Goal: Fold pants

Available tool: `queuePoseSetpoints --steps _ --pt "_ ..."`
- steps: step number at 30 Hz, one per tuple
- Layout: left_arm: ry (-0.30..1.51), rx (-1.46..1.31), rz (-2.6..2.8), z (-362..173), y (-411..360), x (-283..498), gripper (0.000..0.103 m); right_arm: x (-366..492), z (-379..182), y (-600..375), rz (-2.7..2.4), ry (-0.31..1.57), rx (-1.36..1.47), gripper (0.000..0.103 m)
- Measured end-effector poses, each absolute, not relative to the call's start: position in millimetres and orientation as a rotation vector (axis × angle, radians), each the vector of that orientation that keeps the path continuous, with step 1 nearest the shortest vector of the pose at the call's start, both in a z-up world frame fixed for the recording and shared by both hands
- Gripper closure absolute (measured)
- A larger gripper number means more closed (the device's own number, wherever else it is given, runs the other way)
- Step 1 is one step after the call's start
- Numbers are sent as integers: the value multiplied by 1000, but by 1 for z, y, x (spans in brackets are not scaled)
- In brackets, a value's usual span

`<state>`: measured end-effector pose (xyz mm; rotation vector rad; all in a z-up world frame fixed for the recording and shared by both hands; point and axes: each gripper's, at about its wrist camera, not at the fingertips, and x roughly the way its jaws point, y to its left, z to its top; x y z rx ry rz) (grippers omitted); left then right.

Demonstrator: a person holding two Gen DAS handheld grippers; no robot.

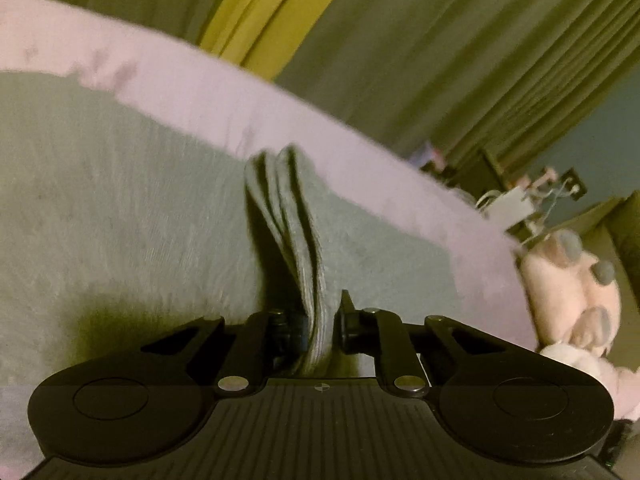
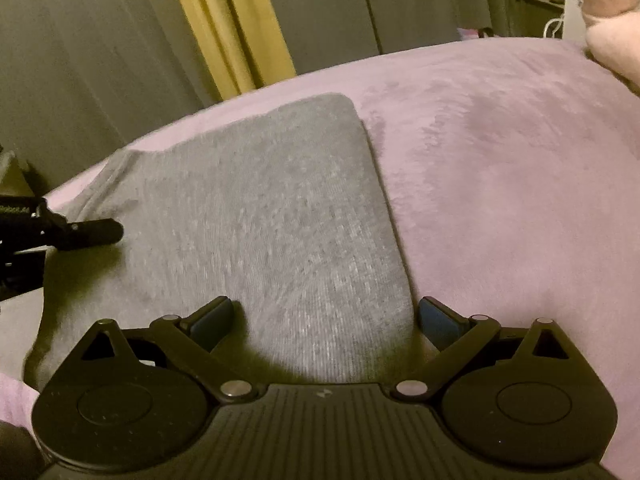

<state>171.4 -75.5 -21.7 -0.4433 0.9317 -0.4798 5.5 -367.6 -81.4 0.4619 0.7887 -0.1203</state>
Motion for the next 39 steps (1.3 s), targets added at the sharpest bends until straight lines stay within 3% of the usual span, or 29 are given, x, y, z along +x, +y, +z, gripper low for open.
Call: queuePoseSetpoints --steps 7,10,12,14,16,23,26,30,33,36,39 --pt "785 -384 -369 5 -43 161 88 -3 -78 -379 -114 721 551 5" --pt "891 -460 -313 -17 -22 173 85 1 -83 -376 -81 754 554 5" --pt "978 -447 -264 -35 -18 172 78 2 -83 -374 -89 757 532 5" --pt "978 -455 -238 -38 -12 166 51 1 -84 -376 -92 755 547 5" --pt "974 -505 -234 -33 -3 161 49 0 -85 -378 -97 753 563 5" --pt "921 -476 -280 -1 -3 133 24 3 -87 -379 -104 750 565 5" --pt "893 -308 -290 5 -28 114 25 1 -85 -379 -103 749 561 5" --pt "753 -411 -450 22 -31 97 23 -1 -85 -380 -107 747 568 5" --pt "707 -429 -506 24 -37 101 13 -2 -84 -380 -109 741 582 5" --pt "761 -427 -540 6 -50 111 13 -2 -85 -379 -112 744 582 5" --pt "942 -364 -469 -26 -61 126 14 -3 -83 -377 -115 747 560 5"
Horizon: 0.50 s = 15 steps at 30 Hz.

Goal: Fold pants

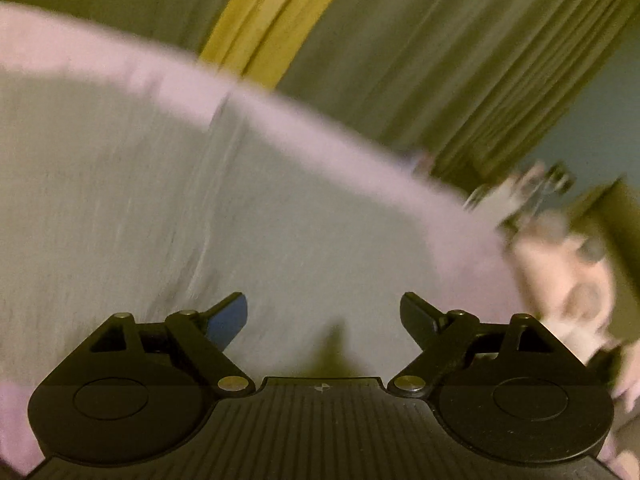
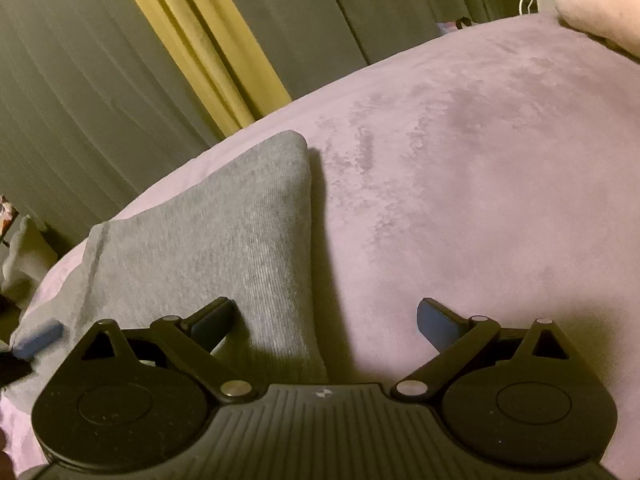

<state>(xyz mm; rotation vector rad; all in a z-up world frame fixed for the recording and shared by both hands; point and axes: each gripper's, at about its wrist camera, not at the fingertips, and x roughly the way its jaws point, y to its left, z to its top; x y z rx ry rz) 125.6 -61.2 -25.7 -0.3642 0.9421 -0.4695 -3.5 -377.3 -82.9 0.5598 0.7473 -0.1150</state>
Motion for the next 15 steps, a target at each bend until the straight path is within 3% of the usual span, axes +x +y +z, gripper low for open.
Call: queuePoseSetpoints --steps 2,3,5,10,13,14,15 --pt "1047 -230 -367 -42 -69 129 34 -6 -82 -377 -121 746 557 5" --pt "1023 -182 -377 -38 -70 126 34 -6 -82 -377 -123 745 560 5" --pt "1000 -122 -361 -27 -73 119 20 -7 -81 -376 -134 745 553 5" --pt "935 -27 -204 -18 -65 113 11 -16 -57 -355 -50 666 532 5" --pt "1007 -42 -53 -27 -48 119 14 -21 -43 -324 62 614 461 7" --pt "1012 -77 -49 -28 -40 120 16 -20 -43 -310 93 627 411 17" --pt "1005 -128 -48 -25 -33 120 16 -17 -46 -295 120 654 352 42"
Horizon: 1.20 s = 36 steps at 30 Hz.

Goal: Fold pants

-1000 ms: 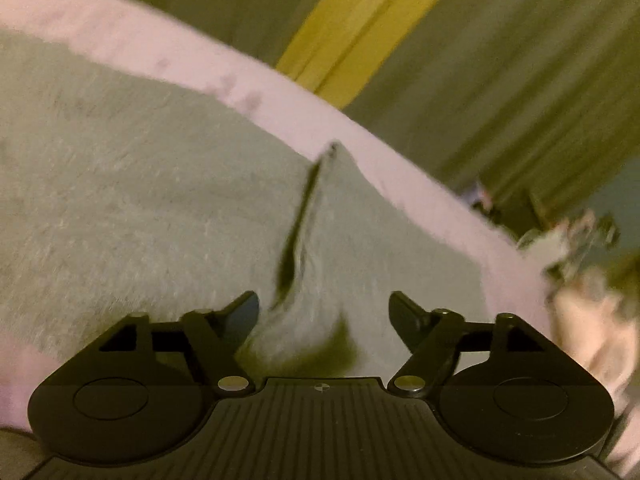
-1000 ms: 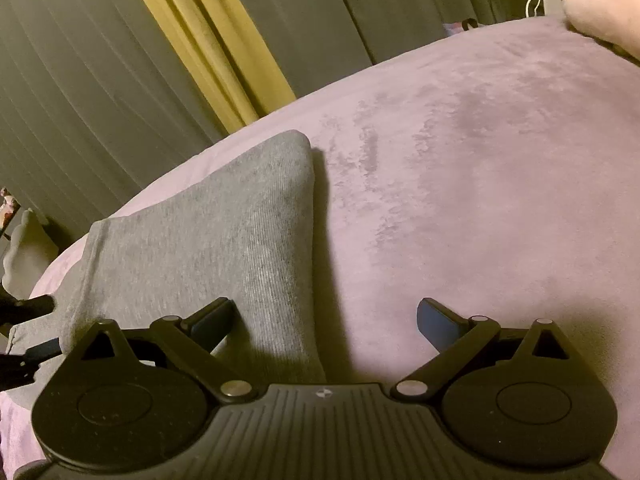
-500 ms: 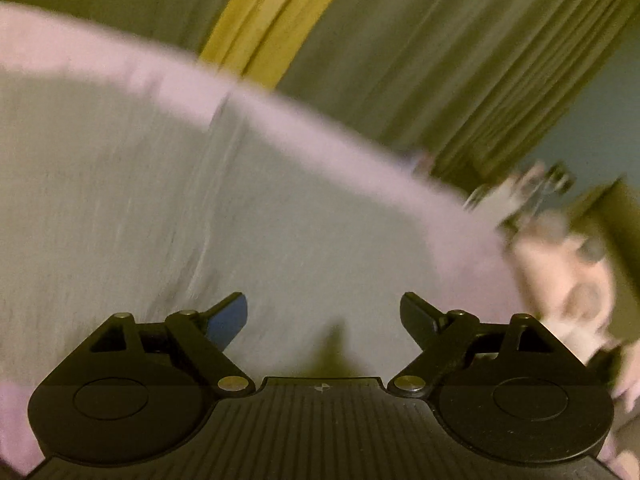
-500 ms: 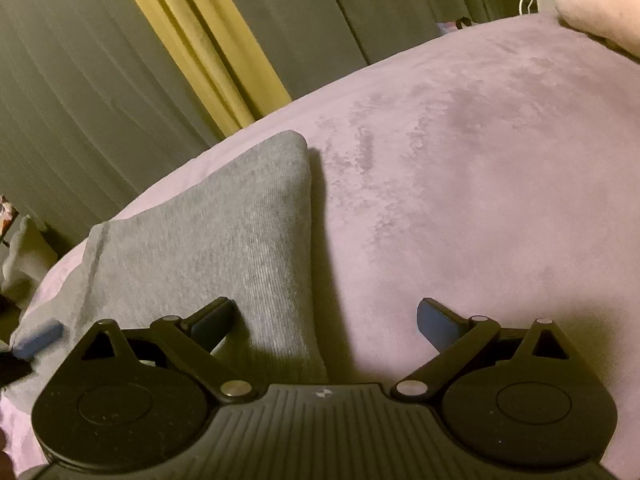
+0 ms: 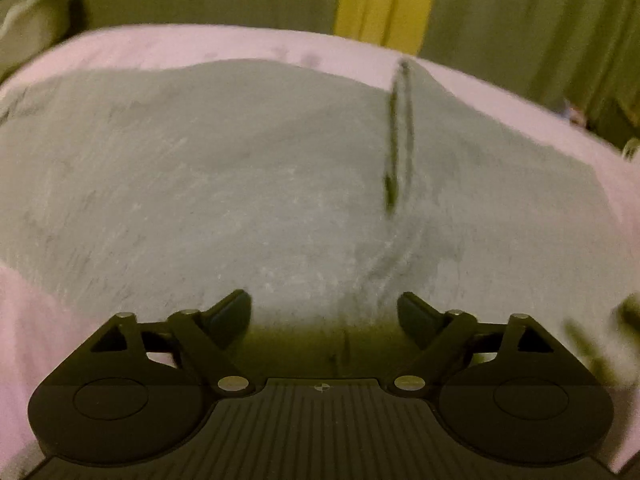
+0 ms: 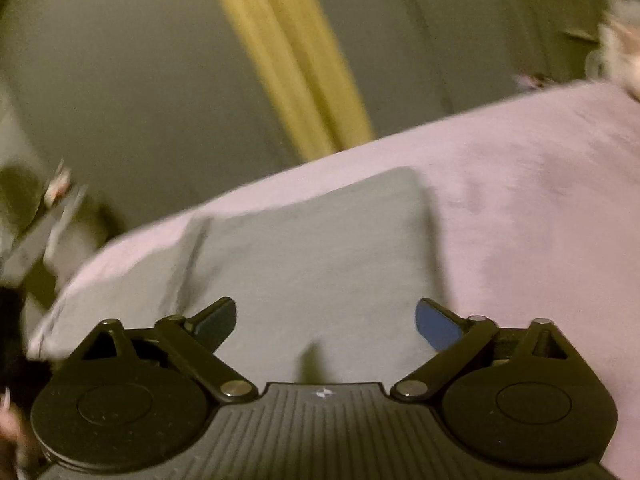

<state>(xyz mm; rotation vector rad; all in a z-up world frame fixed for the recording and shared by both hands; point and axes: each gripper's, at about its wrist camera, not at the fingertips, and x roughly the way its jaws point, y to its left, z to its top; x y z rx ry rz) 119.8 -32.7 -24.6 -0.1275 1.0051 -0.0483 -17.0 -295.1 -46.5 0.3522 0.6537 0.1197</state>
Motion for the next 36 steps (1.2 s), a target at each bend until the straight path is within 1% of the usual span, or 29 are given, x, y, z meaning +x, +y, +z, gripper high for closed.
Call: queuePoseSetpoints --steps 1,2,3,5,7,11,15,18,19,21,23,25,26,27,28,29,31,33,36 --pt "990 -169 -39 -20 -27 119 16 -14 -51 -282 136 688 298 55" --pt "969 -194 -26 -16 -23 120 15 -10 -57 -271 144 723 253 66" --pt "941 -215 -5 -11 -16 118 14 -7 -64 -259 155 752 218 66" --pt "898 -260 30 -5 -1 115 11 -6 -65 -241 174 749 165 66" --pt "864 -338 49 -4 15 113 11 0 -61 -228 242 761 194 67" --pt "876 -482 111 -9 39 122 11 13 -65 -202 277 808 136 66" --pt "858 -502 177 -12 61 123 11 4 -66 -211 278 791 98 68" --pt "810 -583 201 -12 87 123 8 -4 -60 -237 207 781 120 67" --pt "796 -628 206 -13 97 122 8 -8 -57 -244 183 776 143 66" --pt "770 -710 215 -13 119 115 8 -14 -52 -261 134 756 170 54" --pt "726 -749 225 -10 139 105 8 -17 -57 -272 118 747 163 53" --pt "670 -777 245 -7 158 97 8 -20 -70 -275 137 740 174 47" --pt "647 -794 259 -6 168 93 7 -21 -74 -276 152 720 190 37" --pt "626 -809 280 -6 180 88 7 -21 -76 -277 169 705 205 24" --pt "617 -818 300 -7 189 85 7 -19 -78 -274 189 700 213 17" --pt "614 -830 313 -9 199 82 6 -17 -78 -271 205 701 205 6" --pt "612 -893 318 -18 219 77 5 -14 -81 -258 205 707 122 4" --pt "602 -1015 285 -34 236 75 5 -16 -83 -253 204 703 66 4" --pt "562 -1140 279 -49 253 70 5 -15 -82 -257 209 697 93 4"
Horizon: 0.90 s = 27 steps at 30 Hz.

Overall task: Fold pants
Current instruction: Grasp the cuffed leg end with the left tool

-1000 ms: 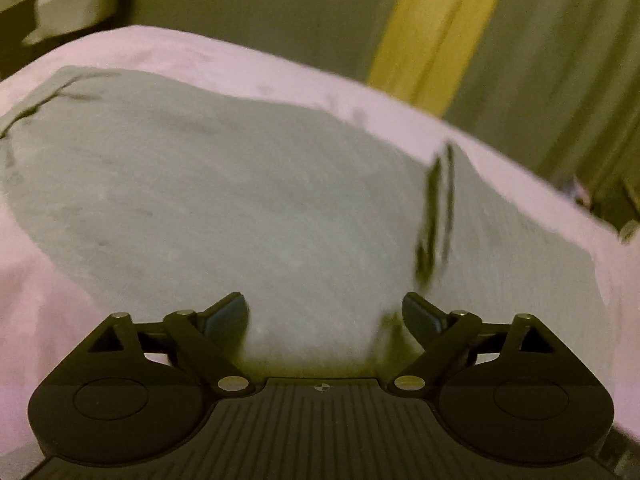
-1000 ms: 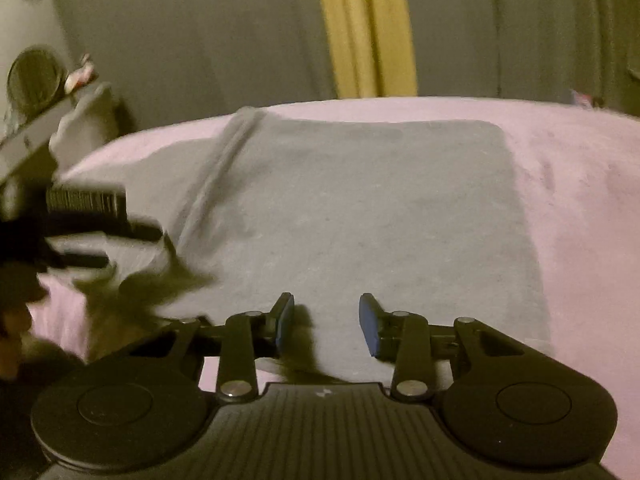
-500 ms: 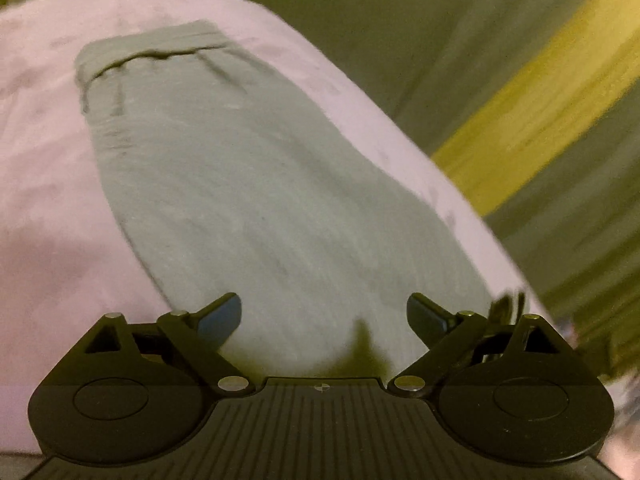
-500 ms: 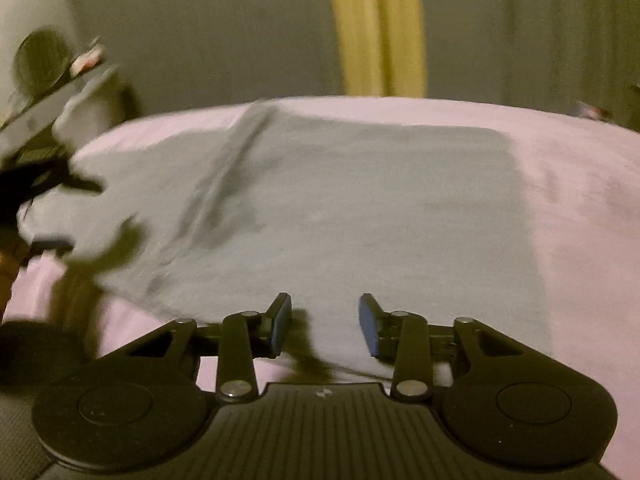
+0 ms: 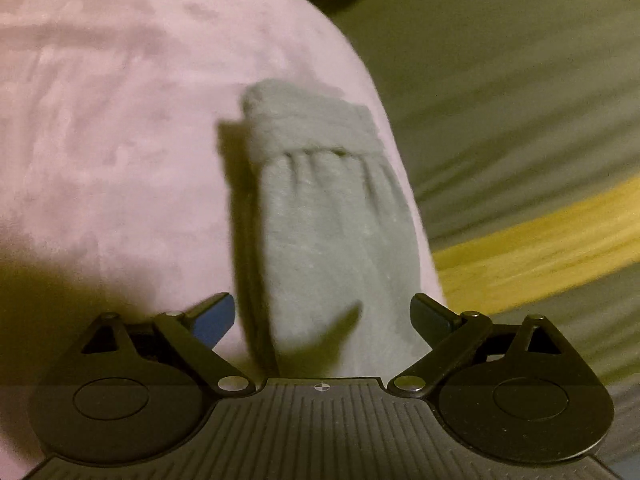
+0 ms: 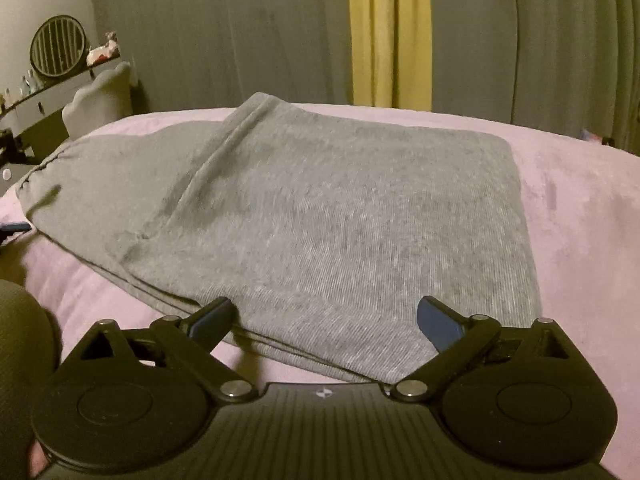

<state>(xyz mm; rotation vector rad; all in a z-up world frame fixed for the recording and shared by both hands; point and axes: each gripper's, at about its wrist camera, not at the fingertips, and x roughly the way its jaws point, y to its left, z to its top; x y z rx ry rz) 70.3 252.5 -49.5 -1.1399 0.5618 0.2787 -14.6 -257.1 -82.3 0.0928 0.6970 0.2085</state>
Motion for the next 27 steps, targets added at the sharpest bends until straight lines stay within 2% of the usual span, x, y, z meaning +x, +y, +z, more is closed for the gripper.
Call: queuePoseSetpoints --steps 8,21,25,27 --pt "527 -1074 191 -50 259 84 3 -13 -85 -261 213 681 127 4" --pt "325 -1309 11 -81 296 85 3 -13 -85 -262 215 678 131 4" --pt "299 -1303 -66 -84 297 94 5 -13 -85 -262 214 678 128 4" --pt "302 -1312 -71 -90 300 96 9 -13 -85 -262 214 677 127 4"
